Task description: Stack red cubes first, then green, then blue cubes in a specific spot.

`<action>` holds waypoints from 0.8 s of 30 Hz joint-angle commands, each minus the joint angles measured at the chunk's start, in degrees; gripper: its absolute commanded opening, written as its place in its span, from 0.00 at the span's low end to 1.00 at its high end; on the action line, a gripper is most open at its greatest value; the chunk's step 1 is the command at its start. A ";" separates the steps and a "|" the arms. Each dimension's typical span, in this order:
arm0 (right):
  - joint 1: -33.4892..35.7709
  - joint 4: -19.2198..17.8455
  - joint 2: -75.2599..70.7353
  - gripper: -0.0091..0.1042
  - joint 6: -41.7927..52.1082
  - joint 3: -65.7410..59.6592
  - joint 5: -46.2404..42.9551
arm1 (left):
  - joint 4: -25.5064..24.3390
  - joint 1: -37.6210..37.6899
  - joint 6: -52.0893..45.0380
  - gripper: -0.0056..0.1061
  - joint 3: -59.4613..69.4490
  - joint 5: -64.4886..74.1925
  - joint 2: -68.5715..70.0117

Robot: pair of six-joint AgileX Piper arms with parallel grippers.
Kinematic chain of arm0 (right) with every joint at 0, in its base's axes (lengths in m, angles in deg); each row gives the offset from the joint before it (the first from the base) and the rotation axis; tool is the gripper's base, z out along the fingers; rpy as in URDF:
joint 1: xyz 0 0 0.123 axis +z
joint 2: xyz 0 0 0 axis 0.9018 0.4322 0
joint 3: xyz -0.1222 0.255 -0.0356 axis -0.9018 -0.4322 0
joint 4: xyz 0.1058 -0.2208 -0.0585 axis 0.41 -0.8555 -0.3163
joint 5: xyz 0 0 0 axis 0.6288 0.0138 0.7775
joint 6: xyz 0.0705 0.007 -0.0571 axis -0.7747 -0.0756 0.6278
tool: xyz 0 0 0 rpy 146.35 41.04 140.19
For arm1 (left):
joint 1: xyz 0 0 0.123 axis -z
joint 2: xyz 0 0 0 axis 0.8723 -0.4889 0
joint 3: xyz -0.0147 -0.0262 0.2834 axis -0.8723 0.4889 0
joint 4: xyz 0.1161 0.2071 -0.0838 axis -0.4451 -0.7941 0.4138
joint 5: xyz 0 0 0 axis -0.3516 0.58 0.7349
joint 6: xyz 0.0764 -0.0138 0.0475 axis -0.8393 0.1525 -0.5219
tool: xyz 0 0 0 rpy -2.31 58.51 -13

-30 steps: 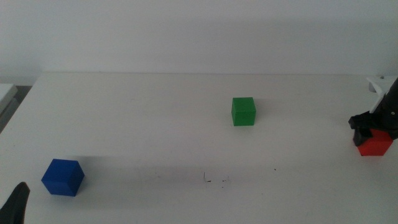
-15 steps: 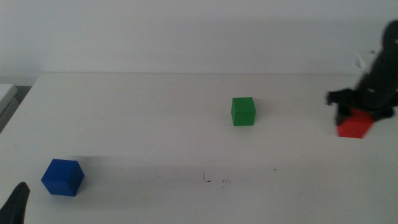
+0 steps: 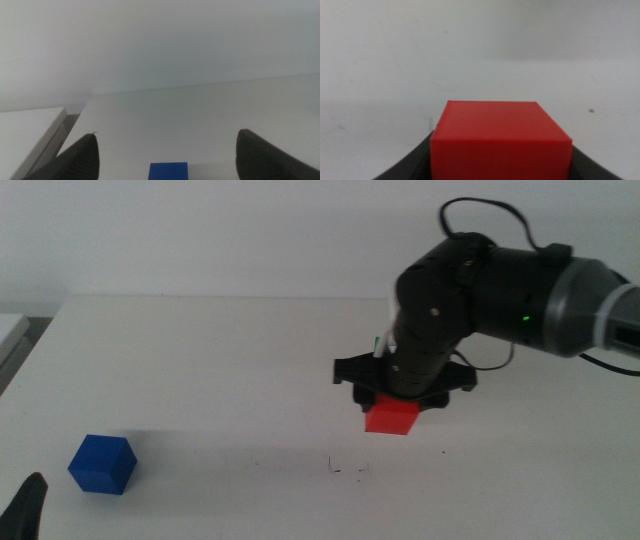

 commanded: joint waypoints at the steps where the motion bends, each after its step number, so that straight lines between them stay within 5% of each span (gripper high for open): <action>1: 1.58 -2.28 1.22 0.13 -2.59 2.00 0.18 | 0.15 0.12 0.01 0.89 -0.03 -0.30 0.19; 10: 4.74 -2.05 11.92 0.13 -6.07 16.20 9.11 | 0.15 0.12 0.01 0.89 -0.03 -0.30 0.19; 24: 5.27 -2.11 18.70 0.17 -8.14 16.46 8.72 | 0.15 0.12 0.01 0.89 -0.03 -0.30 0.19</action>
